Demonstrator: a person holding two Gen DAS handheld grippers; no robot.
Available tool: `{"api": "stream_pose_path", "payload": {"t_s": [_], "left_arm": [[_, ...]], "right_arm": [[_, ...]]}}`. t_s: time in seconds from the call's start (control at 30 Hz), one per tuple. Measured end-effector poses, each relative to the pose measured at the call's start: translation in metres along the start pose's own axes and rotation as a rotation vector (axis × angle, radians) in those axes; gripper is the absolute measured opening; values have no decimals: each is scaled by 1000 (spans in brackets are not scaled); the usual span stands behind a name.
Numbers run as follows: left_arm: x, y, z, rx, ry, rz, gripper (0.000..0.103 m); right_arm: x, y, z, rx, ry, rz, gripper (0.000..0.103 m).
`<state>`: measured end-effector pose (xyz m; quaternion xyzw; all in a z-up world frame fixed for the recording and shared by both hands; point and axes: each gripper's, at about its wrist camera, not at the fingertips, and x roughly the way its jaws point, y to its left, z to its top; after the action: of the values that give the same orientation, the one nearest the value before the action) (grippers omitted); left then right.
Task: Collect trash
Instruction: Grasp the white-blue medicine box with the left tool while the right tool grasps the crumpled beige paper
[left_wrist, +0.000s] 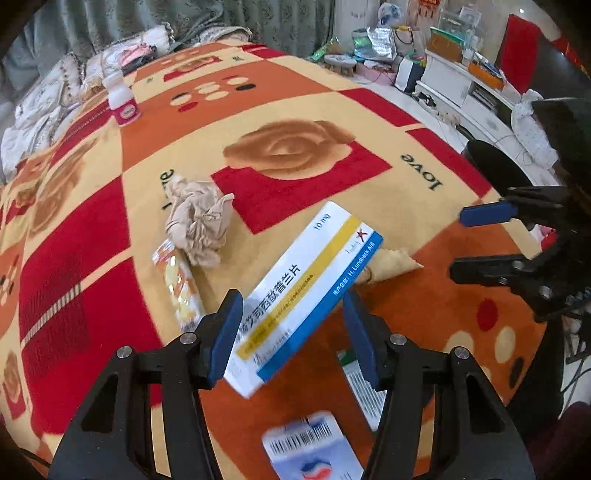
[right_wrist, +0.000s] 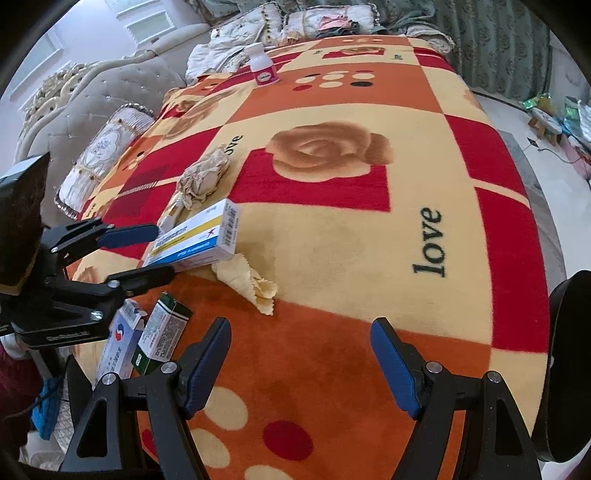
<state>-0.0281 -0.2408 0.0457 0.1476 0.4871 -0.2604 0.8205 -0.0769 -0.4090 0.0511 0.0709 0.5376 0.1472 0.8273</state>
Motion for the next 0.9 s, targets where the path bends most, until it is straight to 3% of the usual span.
{"api": "stream_pose_path", "payload": {"t_s": [0.33, 0.6, 0.73, 0.9], "left_arm": [[21, 19, 15, -71, 45, -71, 53], [-1, 46, 8, -251, 14, -127, 47], [-35, 64, 0, -315, -52, -101, 47], [-66, 96, -18, -402, -99, -18, 47]], "right_arm": [[3, 0, 8, 0, 4, -10, 76], [11, 7, 19, 2, -6, 15, 76], [15, 19, 30, -21, -19, 33, 76], [31, 51, 57, -92, -69, 68, 76]]}}
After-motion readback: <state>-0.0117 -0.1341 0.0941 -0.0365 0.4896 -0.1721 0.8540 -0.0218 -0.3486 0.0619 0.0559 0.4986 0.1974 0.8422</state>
